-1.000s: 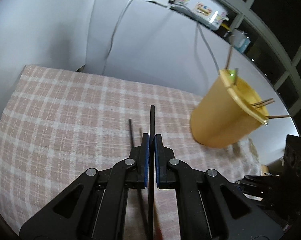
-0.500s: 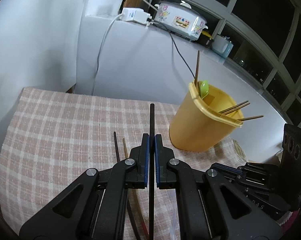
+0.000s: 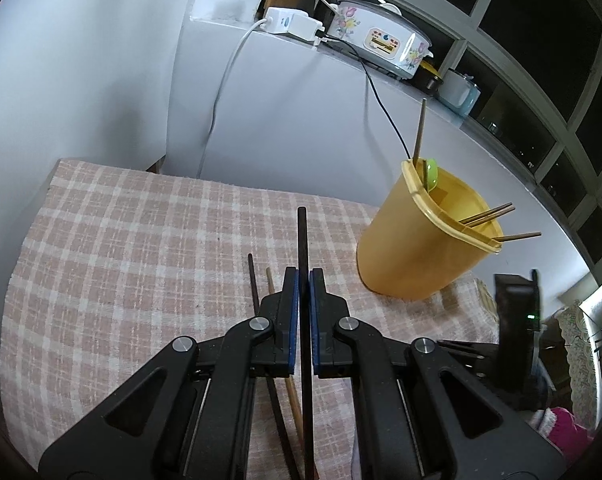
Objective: Organize utensils
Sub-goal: 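Lift the black chopstick and clear spoon off the tablecloth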
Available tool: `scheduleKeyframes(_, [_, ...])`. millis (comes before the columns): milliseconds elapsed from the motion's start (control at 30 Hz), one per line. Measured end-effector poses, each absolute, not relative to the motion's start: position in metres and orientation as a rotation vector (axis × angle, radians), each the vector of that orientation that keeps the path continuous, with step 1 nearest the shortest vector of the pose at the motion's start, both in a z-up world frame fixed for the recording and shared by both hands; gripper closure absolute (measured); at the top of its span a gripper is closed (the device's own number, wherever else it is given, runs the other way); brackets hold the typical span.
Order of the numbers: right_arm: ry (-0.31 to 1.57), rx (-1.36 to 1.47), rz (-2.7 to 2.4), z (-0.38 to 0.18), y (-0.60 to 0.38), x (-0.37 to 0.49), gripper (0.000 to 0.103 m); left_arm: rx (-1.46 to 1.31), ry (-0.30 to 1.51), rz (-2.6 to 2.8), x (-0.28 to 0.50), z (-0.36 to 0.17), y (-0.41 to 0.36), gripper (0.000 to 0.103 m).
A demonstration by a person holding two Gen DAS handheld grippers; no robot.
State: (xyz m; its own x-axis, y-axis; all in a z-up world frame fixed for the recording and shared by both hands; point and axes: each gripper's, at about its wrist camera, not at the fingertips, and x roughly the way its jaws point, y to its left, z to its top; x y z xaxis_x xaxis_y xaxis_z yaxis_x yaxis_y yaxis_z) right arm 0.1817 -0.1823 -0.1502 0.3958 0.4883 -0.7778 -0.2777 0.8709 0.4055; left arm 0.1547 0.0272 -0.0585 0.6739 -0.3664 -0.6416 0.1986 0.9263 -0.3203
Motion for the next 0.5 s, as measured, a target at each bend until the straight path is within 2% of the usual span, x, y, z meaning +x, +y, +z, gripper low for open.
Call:
scheduleKeyframes(67, [1.064, 0.221, 0.492, -0.154, -0.18, 0.183, 0.081, -0.233, 0.77, -0.32, 0.155, -0.059, 0.028, 0.101])
scheduleKeyframes(167, [1.06, 0.206, 0.515, -0.158, -0.173, 0.184, 0.099, -0.241, 0.775, -0.319, 0.156, -0.06, 0.028, 0.101])
scheduleKeyframes(500, [0.931, 0.114, 0.467, -0.111, -0.176, 0.162, 0.103, -0.248, 0.738, -0.34, 0.154, -0.046, 0.024, 0.101])
